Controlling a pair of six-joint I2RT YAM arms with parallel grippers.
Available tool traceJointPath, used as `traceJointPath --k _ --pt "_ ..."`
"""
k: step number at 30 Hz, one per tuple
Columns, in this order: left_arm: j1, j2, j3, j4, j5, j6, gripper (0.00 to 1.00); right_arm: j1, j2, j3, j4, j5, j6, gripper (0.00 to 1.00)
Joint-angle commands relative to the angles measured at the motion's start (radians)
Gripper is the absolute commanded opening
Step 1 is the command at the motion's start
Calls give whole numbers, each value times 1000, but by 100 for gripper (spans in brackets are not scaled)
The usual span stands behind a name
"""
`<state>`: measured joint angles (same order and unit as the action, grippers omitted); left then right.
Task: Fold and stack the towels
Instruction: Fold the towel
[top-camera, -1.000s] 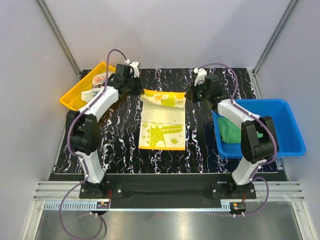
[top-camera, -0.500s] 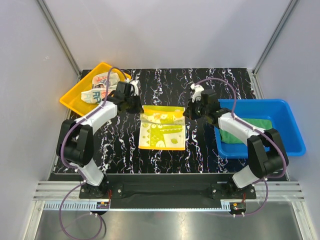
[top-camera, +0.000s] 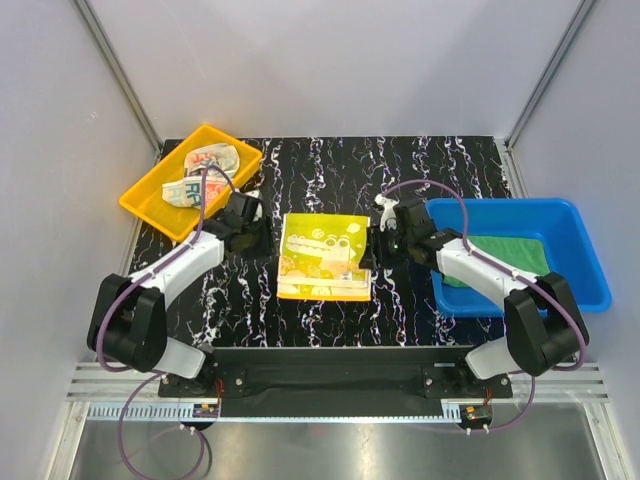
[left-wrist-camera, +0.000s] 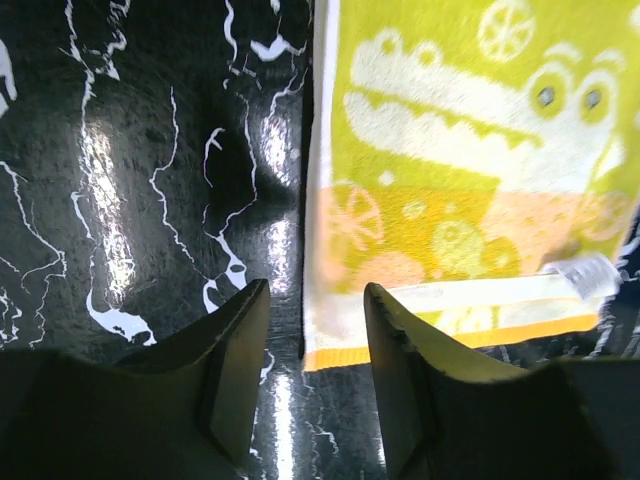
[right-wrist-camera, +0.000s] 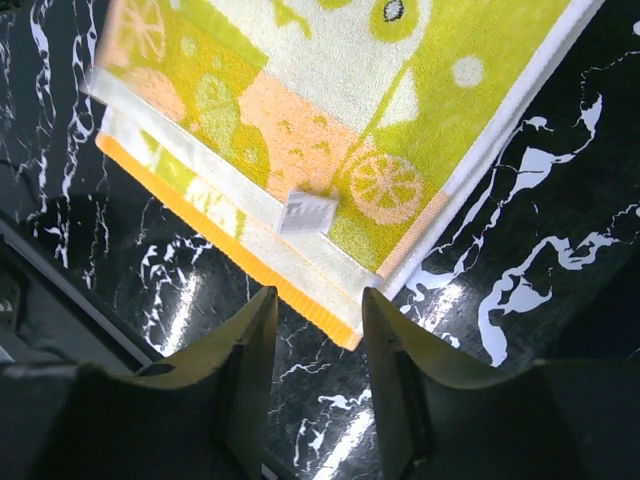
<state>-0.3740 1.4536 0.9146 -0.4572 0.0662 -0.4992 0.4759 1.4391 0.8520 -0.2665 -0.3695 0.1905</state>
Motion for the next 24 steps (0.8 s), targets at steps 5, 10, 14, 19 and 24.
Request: traceJointPath --k 5,10,14,19,24 --pt "0 11 101 -34 20 -52 49 6 36 91 -98 95 320 44" --pt "0 42 73 -58 20 -48 47 33 95 93 -157 173 401 38" --pt "0 53 6 -9 46 -61 44 50 130 87 -146 214 425 34" --pt "0 82 -37 20 72 -81 43 70 184 78 -128 218 446 32" --pt "-2 82 -71 46 67 -102 43 87 204 56 -112 244 463 33"
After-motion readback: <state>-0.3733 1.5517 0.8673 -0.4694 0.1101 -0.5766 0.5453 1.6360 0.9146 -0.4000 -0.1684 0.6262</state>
